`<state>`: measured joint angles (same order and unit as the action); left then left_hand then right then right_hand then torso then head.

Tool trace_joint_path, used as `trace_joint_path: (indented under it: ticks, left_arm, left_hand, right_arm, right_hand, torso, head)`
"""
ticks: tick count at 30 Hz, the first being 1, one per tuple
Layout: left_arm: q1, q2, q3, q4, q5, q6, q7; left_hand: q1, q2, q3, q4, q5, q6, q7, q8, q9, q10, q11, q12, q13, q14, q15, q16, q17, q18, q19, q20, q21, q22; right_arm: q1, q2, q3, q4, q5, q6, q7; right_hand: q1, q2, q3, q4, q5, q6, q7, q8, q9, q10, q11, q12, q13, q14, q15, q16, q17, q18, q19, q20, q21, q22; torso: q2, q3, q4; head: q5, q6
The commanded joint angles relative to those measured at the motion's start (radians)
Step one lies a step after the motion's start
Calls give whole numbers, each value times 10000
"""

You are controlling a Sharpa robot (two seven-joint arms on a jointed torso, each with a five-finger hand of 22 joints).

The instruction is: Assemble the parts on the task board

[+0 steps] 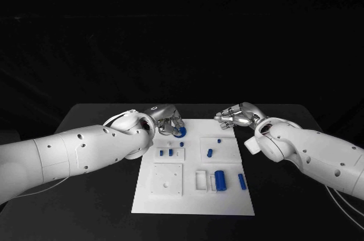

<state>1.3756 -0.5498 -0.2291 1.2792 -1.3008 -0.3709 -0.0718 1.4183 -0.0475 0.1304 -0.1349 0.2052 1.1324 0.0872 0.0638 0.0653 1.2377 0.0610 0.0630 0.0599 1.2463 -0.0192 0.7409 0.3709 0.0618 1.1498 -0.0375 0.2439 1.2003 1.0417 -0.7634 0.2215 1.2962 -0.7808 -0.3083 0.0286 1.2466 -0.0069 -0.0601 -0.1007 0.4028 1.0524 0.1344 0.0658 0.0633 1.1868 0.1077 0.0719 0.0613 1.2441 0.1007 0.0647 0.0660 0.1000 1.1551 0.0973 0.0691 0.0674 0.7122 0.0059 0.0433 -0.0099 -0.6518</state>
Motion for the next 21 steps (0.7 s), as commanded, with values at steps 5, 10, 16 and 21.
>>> trace_joint_path:
  ticks: [5,10,16,21]
  left_arm:
    - [-125,372,-31,-360,-1148,705,579]
    - [-174,495,-45,-516,-1387,1353,485]
    - [-222,572,-54,-673,-1531,1770,401]
    - [-290,654,-59,-779,-1571,1785,425]
  left_hand:
    - [-107,-262,29,169,-189,49,-66,-17,-16,-448,58,-44,-15,207,-50,525,259,42,316,-41,-36,286]
    - [-152,-389,-187,365,-648,-8,-91,-12,-13,-870,134,-39,-13,185,-30,794,153,14,430,-25,-110,382]
    - [80,-391,-480,678,-646,-37,-89,-12,-14,-944,131,-46,-16,45,-43,1513,-103,24,581,-36,-246,773]
    - [189,-403,-524,800,-581,-78,-58,-11,-14,-982,136,-50,-18,-14,-54,1897,-412,54,684,-35,-447,1196]
  right_arm:
    - [-5,35,4,29,62,-300,336]
    - [-4,40,5,53,99,-374,380]
    - [-4,45,5,78,131,-450,422]
    - [-3,51,5,95,147,-507,443]
  right_hand:
    - [-28,-23,4,-116,24,-11,61,-38,-13,-450,136,-60,-21,-235,56,-20,-15,110,-222,89,-16,-17]
    - [-20,-42,8,-121,33,-12,74,-38,-13,-680,203,-62,-25,-337,103,-24,-19,129,-328,142,-19,-20]
    - [-13,-53,14,-112,40,-17,77,-38,-13,-721,216,-55,-27,-369,114,-22,-19,141,-361,160,-14,-18]
    - [-8,-70,19,-103,56,-19,81,-37,-13,-773,232,-59,-27,-416,133,-25,-22,142,-403,177,-20,-20]
  torso:
    - [11,15,3]
    - [1,23,11]
    - [-9,17,13]
    - [5,11,7]
  head:
    - [-34,-21]
    - [-34,-27]
    - [-46,-55]
    - [-43,-57]
